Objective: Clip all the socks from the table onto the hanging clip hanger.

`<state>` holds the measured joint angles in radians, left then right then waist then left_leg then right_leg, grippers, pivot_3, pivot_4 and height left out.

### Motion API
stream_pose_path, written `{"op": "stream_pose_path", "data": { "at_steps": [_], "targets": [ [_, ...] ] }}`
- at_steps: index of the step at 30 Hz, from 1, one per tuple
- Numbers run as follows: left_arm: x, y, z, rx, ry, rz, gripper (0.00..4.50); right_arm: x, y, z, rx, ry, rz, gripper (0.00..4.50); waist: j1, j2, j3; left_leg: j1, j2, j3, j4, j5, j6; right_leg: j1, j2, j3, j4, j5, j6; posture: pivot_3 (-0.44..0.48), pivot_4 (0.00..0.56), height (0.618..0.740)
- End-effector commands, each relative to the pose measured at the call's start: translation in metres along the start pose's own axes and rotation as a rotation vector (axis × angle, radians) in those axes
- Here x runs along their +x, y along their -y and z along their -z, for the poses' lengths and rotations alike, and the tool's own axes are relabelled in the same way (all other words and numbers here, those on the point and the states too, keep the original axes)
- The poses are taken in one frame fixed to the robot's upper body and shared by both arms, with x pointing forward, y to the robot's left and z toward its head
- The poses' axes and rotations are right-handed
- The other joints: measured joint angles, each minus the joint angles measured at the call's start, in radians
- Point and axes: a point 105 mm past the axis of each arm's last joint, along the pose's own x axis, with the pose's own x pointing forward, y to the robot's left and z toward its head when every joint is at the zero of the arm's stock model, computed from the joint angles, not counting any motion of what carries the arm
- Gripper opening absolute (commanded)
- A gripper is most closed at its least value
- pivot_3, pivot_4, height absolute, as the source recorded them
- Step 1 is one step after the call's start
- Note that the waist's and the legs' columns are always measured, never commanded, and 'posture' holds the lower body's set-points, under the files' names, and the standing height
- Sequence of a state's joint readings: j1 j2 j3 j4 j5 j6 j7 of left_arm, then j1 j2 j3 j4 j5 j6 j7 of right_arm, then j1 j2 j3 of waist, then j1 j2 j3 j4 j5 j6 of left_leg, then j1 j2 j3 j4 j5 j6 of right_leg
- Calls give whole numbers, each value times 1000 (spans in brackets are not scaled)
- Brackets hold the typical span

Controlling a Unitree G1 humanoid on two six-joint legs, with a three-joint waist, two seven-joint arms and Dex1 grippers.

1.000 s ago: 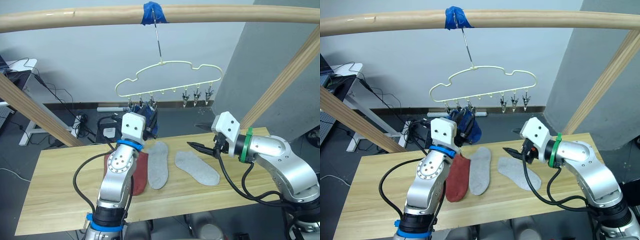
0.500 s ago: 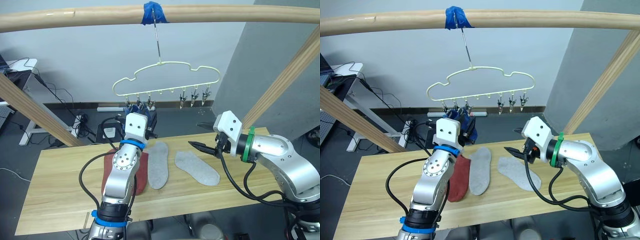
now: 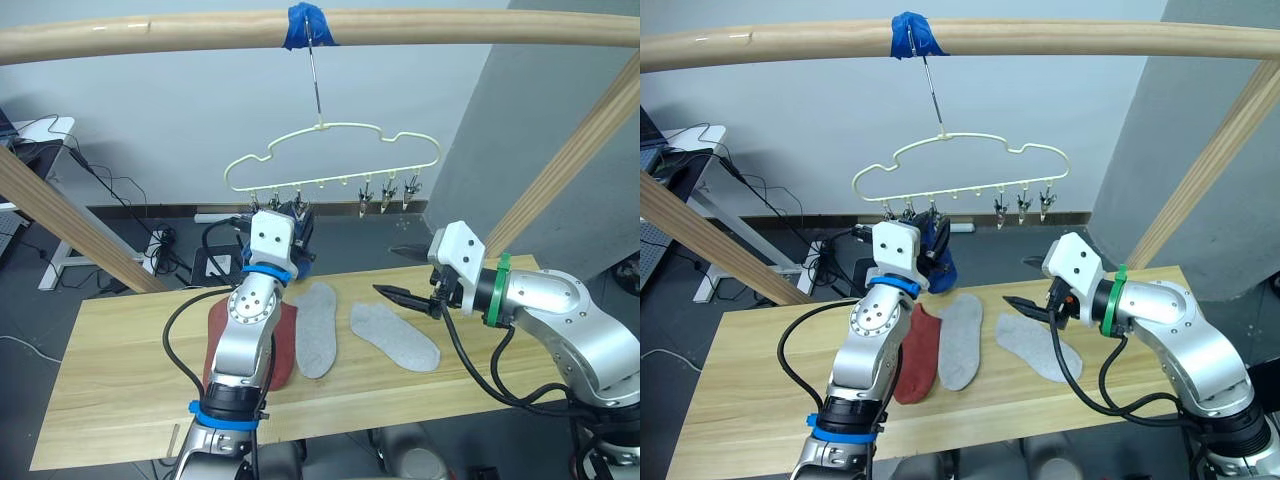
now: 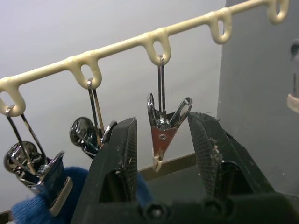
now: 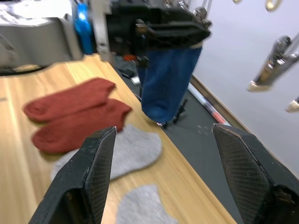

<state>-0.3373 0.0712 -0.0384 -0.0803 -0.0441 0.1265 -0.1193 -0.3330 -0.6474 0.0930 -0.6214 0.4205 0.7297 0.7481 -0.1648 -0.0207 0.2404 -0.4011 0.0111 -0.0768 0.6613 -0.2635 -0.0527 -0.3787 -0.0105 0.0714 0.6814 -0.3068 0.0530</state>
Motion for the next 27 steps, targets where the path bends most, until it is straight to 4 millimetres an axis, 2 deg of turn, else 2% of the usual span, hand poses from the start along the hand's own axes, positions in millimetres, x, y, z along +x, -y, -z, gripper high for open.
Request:
{"op": "stream_pose_path", "data": {
  "at_steps": [1, 12, 13, 16, 19, 21, 24, 26, 27],
  "targets": [
    [4, 2, -23, 7, 86, -2, 1879, -5, -3, -16, -35, 65, -10, 3453, 0, 0, 0, 0, 0, 0, 0, 0, 0, 0, 0, 0, 0, 0, 0, -273, 234, 740],
    [5, 5, -23, -7, 84, 17, 1879, -6, -4, -18, -28, 67, -13, 3453, 0, 0, 0, 0, 0, 0, 0, 0, 0, 0, 0, 0, 0, 0, 0, -276, 233, 740],
    [5, 6, -24, -7, 86, 20, 1503, -6, -3, -18, -28, 67, -13, 3453, 0, 0, 0, 0, 0, 0, 0, 0, 0, 0, 0, 0, 0, 0, 0, -276, 233, 740],
    [6, 7, -24, -10, 88, 27, 766, -6, -2, -19, -27, 66, -13, 3453, 0, 0, 0, 0, 0, 0, 0, 0, 0, 0, 0, 0, 0, 0, 0, -276, 234, 740],
    [5, 6, -23, -6, 85, 27, 224, -6, -2, -19, -26, 65, -16, 3453, 0, 0, 0, 0, 0, 0, 0, 0, 0, 0, 0, 0, 0, 0, 0, -276, 233, 740],
    [4, 5, -23, -4, 84, 28, 24, -5, -3, -18, -26, 64, -18, 3453, 0, 0, 0, 0, 0, 0, 0, 0, 0, 0, 0, 0, 0, 0, 0, -276, 233, 740],
    [3, 3, -24, 1, 85, 27, 9, -4, -6, -14, -24, 49, -22, 3453, 0, 0, 0, 0, 0, 0, 0, 0, 0, 0, 0, 0, 0, 0, 0, -276, 233, 740],
    [2, 2, -25, 8, 86, 33, 9, -2, -2, 4, -13, -30, 21, 3453, 0, 0, 0, 0, 0, 0, 0, 0, 0, 0, 0, 0, 0, 0, 0, -266, 233, 740],
    [2, 1, -26, 14, 87, 38, 3, 0, 2, 17, 2, -76, 64, 3617, 0, 0, 0, 0, 0, 0, 0, 0, 0, 0, 0, 0, 0, 0, 0, -266, 233, 740]
  ]
}}
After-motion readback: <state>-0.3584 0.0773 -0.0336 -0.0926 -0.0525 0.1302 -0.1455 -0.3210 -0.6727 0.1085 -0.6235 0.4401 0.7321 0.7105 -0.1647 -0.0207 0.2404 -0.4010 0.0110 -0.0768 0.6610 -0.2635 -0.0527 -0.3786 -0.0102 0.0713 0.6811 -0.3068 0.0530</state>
